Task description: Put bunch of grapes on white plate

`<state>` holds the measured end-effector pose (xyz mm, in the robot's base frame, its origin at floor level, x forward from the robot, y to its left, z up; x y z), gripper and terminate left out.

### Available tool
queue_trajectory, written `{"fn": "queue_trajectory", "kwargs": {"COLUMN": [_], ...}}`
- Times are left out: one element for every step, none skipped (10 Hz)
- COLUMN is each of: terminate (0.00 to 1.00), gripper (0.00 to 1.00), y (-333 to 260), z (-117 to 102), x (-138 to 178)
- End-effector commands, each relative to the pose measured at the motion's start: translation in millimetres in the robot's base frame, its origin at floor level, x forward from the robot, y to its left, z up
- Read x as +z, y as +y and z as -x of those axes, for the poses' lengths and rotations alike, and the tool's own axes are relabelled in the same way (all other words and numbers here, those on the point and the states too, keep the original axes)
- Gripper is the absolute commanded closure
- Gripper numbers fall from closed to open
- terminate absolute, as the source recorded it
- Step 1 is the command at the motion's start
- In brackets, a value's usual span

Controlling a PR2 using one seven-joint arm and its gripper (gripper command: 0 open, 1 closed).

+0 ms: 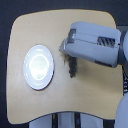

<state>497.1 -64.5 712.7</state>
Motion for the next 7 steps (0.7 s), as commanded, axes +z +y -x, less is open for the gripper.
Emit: {"fn": "queue_trajectory", "kwargs": {"terminate": [0.0, 0.0, 0.0, 0.0, 0.0, 0.0, 0.0], "gripper": [0.0, 1.0, 1.0, 1.0, 1.0, 1.0, 1.0], "y": [-10.4, -10.5, -10.6, -10.7, -7.4, -6.8, -7.6], "z": [-8.3, -8.9, -10.7, -12.0, -12.6, -12.7, -13.3], "x": [-4.1, -2.6, -1.5, -0.7, -0.6, -0.7, -0.2]}}
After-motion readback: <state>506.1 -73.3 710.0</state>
